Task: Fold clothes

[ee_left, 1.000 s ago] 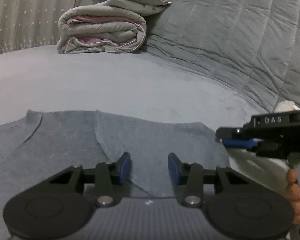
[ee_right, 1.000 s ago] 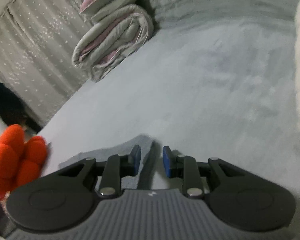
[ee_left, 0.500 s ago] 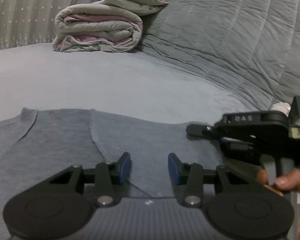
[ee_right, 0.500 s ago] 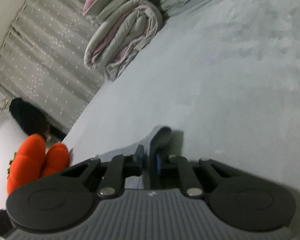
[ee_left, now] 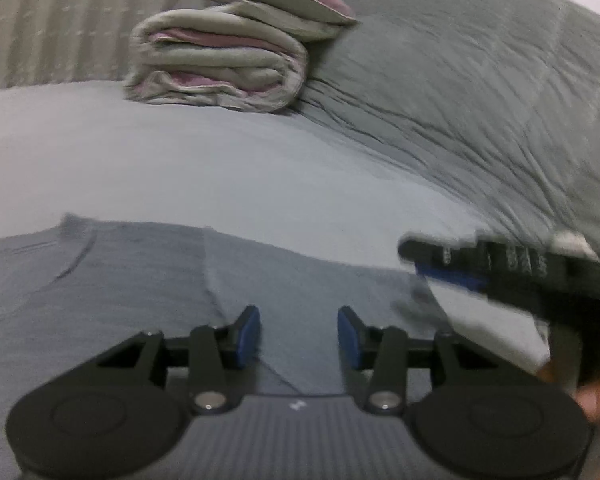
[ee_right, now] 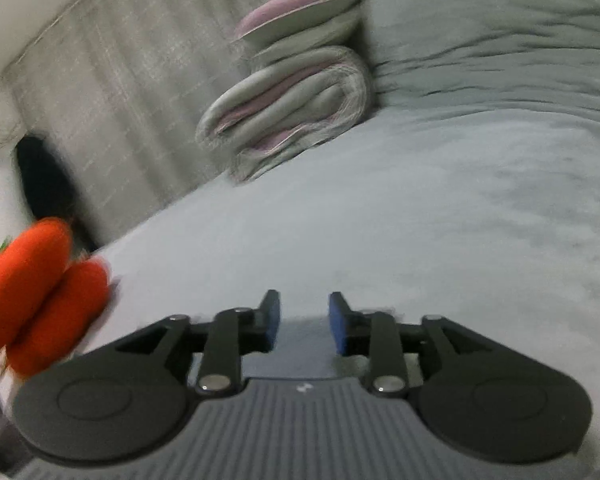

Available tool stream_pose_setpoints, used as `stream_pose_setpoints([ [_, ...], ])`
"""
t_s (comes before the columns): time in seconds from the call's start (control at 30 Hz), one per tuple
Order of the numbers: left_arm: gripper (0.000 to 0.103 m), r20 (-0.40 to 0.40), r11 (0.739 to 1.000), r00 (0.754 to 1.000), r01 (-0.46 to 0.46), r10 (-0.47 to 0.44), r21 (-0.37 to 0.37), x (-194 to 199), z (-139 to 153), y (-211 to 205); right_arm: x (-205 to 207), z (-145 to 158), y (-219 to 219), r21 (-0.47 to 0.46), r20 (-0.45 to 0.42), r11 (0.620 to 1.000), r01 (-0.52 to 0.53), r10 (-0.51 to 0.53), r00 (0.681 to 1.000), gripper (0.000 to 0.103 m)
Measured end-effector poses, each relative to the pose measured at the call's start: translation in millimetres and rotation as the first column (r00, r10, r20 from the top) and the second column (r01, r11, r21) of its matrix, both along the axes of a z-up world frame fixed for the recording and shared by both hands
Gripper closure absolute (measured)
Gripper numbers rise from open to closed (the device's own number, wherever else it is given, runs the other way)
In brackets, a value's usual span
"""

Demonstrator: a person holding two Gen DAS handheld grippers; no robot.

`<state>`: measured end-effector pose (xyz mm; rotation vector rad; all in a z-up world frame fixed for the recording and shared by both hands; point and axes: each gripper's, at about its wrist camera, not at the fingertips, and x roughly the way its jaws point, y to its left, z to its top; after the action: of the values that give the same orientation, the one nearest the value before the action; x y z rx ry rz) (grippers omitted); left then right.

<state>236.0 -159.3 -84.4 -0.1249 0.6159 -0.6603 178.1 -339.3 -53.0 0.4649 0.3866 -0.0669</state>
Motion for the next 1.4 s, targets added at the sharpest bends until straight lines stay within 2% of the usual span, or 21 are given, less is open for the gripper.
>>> stream_pose_setpoints([
  [0.13,0.058,-0.068,0.991,0.99,-0.125,0.121,-0.054,8.3,-2.2,43.1,10.8,-10.0,25.8,-0.14,-0.103,0.986,-0.091,0.077,0.992,0.07],
  [0.23,0.058,-0.089,0.975,0.974,-0.215,0.209,-0.056,8.9,-4.8,88.2,16.0,-19.7,30.1,-0.171,-0.167,0.981,-0.093,0.064,0.984,0.069],
  [0.33,0.058,-0.052,0.949,0.948,-0.315,0.315,0.007,4.0,-0.4,131.2,13.6,-21.9,30.4,-0.177,-0.161,0.98,-0.094,0.065,0.985,0.068],
  [0.43,0.058,-0.003,0.922,0.924,-0.38,0.382,0.073,-1.4,4.0,167.3,15.3,-22.6,33.6,-0.193,-0.165,0.976,-0.1,0.068,0.984,0.065],
  [0.53,0.058,0.021,0.887,0.893,-0.449,0.449,0.106,-5.6,8.0,206.2,13.4,-23.2,42.0,-0.238,-0.177,0.965,-0.11,0.068,0.982,0.062],
  [0.67,0.057,0.059,0.819,0.83,-0.557,0.554,0.141,-12.8,13.6,257.3,15.4,-20.4,54.0,-0.304,-0.201,0.945,-0.121,0.061,0.978,0.058],
  [0.8,0.057,0.123,0.715,0.744,-0.666,0.656,0.212,-20.0,10.7,304.7,13.6,-16.6,58.3,-0.337,-0.224,0.933,-0.128,0.053,0.973,0.052],
  [0.87,0.057,0.118,0.657,0.691,-0.717,0.713,0.232,-21.8,8.8,328.1,10.1,-14.1,60.8,-0.348,-0.238,0.929,-0.128,0.044,0.97,0.051],
  [0.9,0.057,0.099,0.639,0.67,-0.736,0.736,0.225,-23.9,9.0,338.7,6.1,-12.4,63.7,-0.353,-0.246,0.927,-0.129,0.041,0.968,0.051],
  [0.93,0.057,0.08,0.633,0.659,-0.745,0.748,0.21,-27.7,10.3,346.7,2.1,-10.6,66.8,-0.358,-0.253,0.925,-0.131,0.039,0.967,0.051],
  [1.0,0.056,0.074,0.639,0.664,-0.74,0.744,0.211,-37.3,17.2,349.1,-7.0,-6.9,78.1,-0.372,-0.269,0.917,-0.146,0.044,0.962,0.051],
  [1.03,0.056,0.077,0.649,0.675,-0.73,0.734,0.214,-42.9,20.6,346.9,-11.5,-5.0,84.4,-0.375,-0.276,0.913,-0.16,0.055,0.959,0.051],
  [1.13,0.051,0.064,0.717,0.738,-0.67,0.672,0.194,-66.6,27.4,330.5,-29.0,1.9,108.3,-0.366,-0.279,0.905,-0.215,0.114,0.953,0.05],
  [1.27,0.049,0.056,0.8,0.823,-0.563,0.565,0.207,-101.9,23.6,299.2,-54.5,10.9,147.3,-0.344,-0.271,0.888,-0.305,0.217,0.938,0.047],
  [1.4,0.046,0.096,0.827,0.863,-0.503,0.496,0.252,-135.2,11.7,276.5,-82.6,15.2,195.4,-0.358,-0.267,0.838,-0.412,0.332,0.905,0.043],
])
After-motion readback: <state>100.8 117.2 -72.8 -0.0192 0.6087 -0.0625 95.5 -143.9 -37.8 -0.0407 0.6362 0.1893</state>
